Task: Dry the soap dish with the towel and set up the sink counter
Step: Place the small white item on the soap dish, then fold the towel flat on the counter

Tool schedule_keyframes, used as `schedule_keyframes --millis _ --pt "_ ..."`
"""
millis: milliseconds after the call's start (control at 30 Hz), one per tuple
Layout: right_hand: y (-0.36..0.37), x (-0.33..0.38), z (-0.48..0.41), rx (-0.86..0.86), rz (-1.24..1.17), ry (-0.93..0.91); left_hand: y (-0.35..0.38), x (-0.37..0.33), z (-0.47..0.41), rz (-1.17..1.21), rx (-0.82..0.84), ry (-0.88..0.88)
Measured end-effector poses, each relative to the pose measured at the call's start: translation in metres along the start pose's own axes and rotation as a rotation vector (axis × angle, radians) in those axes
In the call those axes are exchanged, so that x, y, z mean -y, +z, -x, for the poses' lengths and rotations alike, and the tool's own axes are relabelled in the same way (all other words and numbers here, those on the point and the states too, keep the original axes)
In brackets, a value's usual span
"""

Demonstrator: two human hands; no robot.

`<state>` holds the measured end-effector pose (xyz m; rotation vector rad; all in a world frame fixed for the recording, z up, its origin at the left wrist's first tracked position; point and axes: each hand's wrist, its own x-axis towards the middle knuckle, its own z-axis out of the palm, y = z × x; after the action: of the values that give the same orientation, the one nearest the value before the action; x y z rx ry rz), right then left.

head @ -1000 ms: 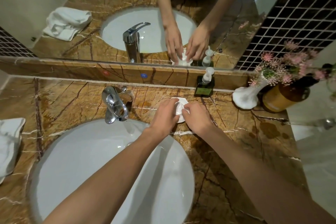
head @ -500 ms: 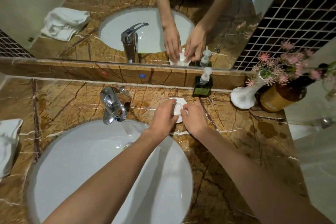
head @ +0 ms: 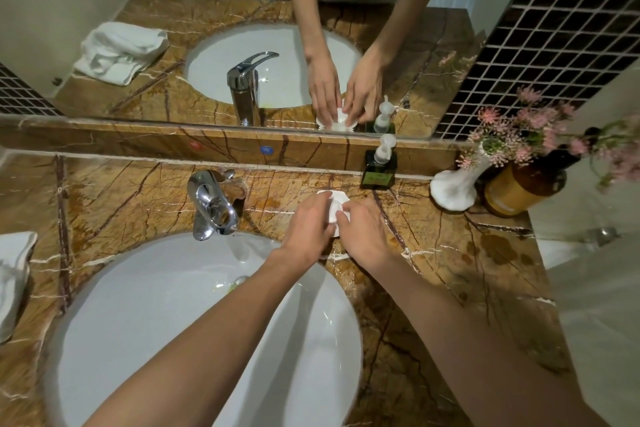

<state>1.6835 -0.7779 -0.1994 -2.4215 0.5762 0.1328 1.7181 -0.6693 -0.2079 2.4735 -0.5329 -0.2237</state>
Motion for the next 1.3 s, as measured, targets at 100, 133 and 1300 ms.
schedule_keyframes --millis 100,133,1300 --pt "0.001 0.001 0.01 -0.027 -0.029 -0.014 -0.006 -0.002 0.005 0.009 0.021 0.027" --pt "0.001 0.001 0.015 -0.039 -0.02 -0.029 -0.009 -0.003 0.008 0.004 0.02 0.036" --pt "0.131 0.181 0.229 0.339 0.281 -0.813 -0.183 0.152 0.321 -0.267 -0.247 -0.468"
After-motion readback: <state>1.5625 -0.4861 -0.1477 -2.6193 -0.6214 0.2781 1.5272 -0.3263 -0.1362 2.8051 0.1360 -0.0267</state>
